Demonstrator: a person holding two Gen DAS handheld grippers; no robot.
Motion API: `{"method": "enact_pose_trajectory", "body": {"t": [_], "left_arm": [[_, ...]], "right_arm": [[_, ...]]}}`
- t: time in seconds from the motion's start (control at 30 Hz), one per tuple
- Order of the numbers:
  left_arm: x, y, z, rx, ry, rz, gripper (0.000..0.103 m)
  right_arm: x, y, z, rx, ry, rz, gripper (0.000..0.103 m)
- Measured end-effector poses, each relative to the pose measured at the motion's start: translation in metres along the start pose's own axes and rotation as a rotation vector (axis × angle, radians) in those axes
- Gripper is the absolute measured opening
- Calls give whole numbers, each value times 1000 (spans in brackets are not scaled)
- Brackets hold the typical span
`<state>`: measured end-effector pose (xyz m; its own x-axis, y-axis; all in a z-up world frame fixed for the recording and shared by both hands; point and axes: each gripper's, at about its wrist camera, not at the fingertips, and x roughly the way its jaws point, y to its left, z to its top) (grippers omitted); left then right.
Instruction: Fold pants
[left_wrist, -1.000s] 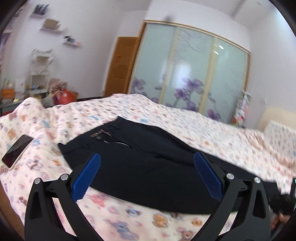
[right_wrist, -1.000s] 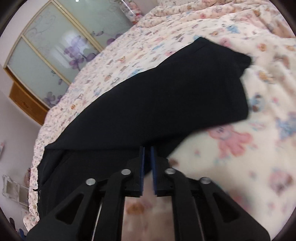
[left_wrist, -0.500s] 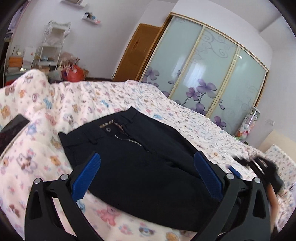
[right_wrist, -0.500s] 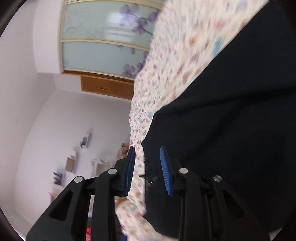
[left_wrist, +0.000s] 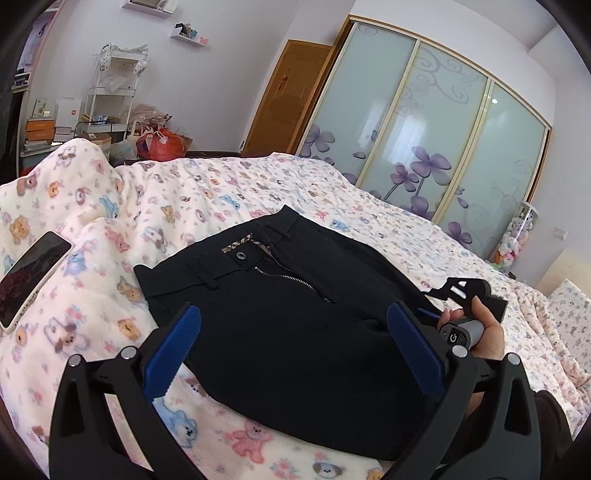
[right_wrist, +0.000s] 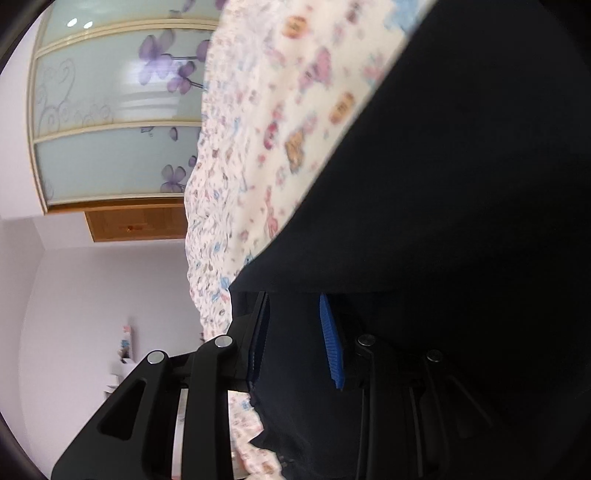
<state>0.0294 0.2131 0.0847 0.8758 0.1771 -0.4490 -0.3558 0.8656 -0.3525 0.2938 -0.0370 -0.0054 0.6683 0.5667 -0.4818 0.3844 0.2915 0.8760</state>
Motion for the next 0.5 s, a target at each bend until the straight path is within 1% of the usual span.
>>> {"method": "enact_pose_trajectory", "body": {"t": [0.03, 0.1, 0.2, 0.23, 0.27, 0.3, 0.33, 0.37, 0.43, 0.5], "left_arm": [[2, -1, -1, 5, 9, 1, 101], [3, -3, -3, 13, 18, 2, 101], [3, -4, -3, 21, 13, 11, 101], [3, -4, -3, 20, 14, 11, 101], [4, -4, -4, 18, 17, 11, 101], [4, -3, -4, 15, 21, 14, 101], [5, -3, -4, 13, 27, 19, 101], [6, -2, -4, 11, 29, 22, 101], [8, 1, -3, 3, 30, 33, 101], [9, 6, -2, -26, 38, 35, 101]], "right_arm": [[-5, 0, 0, -10, -27, -8, 37], [-4, -4, 3, 23, -43, 2, 43], [-4, -9, 9, 52, -63, 2, 42], [-4, -10, 12, 43, -68, -3, 37], [-4, -12, 14, 38, -65, -9, 28], [-4, -14, 15, 37, -64, -12, 7], [-7, -16, 16, 36, -63, -1, 4], [-11, -17, 16, 23, -52, 22, 3], [-26, -9, 10, -65, -49, 35, 3], [-42, 2, 1, -154, -45, 66, 3]]}}
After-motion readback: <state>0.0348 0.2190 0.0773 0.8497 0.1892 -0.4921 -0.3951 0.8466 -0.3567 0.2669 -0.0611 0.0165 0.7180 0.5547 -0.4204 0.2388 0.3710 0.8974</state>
